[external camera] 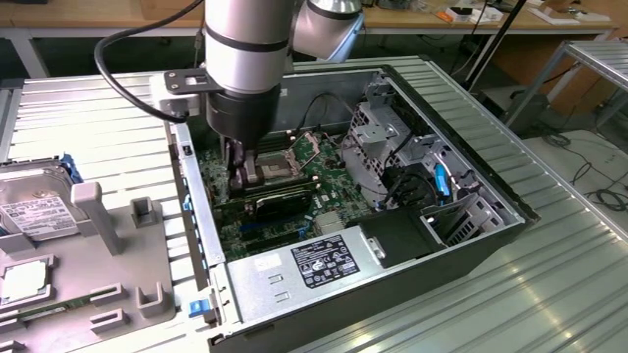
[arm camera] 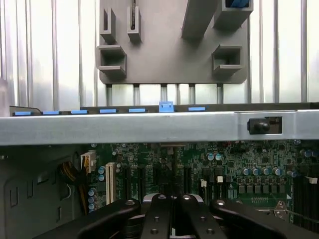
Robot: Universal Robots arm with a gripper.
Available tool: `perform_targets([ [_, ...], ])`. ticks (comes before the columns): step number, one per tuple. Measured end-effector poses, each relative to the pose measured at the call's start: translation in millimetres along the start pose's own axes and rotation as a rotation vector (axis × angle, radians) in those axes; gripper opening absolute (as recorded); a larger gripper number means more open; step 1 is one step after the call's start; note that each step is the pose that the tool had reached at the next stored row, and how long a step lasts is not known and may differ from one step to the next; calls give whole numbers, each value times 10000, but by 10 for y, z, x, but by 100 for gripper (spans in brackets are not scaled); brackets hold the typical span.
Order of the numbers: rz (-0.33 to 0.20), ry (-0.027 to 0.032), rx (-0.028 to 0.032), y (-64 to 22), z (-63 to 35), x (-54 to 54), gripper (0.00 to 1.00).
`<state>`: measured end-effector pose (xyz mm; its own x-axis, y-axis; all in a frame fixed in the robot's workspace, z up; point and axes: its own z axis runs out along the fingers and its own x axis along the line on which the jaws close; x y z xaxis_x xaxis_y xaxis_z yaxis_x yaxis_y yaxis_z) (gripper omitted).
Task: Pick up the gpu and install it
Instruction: 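Press down on the gpu until it lock into place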
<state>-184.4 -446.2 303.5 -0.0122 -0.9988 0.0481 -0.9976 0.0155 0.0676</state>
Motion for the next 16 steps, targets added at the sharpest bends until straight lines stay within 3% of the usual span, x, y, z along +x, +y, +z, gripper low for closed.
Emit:
perform_targets([
  [1, -2, 1, -44, 4, -2, 1, 11],
  [2, 3, 50, -54, 5, -2, 0, 11],
  [3, -2, 92, -180, 3, -2, 0, 11],
  [4, -12, 97, -399, -4, -1, 0, 11],
  [5, -22, 100, -571, -7, -2, 0, 11],
  [6, -34, 106, -836, -8, -3, 0, 11],
  [8, -42, 78, -1218, -8, -2, -1, 11],
  [9, -42, 14, -1306, -8, -4, 0, 11],
  [10, -40, -39, -1316, -7, -4, -1, 11],
  [12, -41, -41, -1314, -7, -2, -1, 11],
  [16, -26, 55, -1312, -3, 2, -1, 11],
])
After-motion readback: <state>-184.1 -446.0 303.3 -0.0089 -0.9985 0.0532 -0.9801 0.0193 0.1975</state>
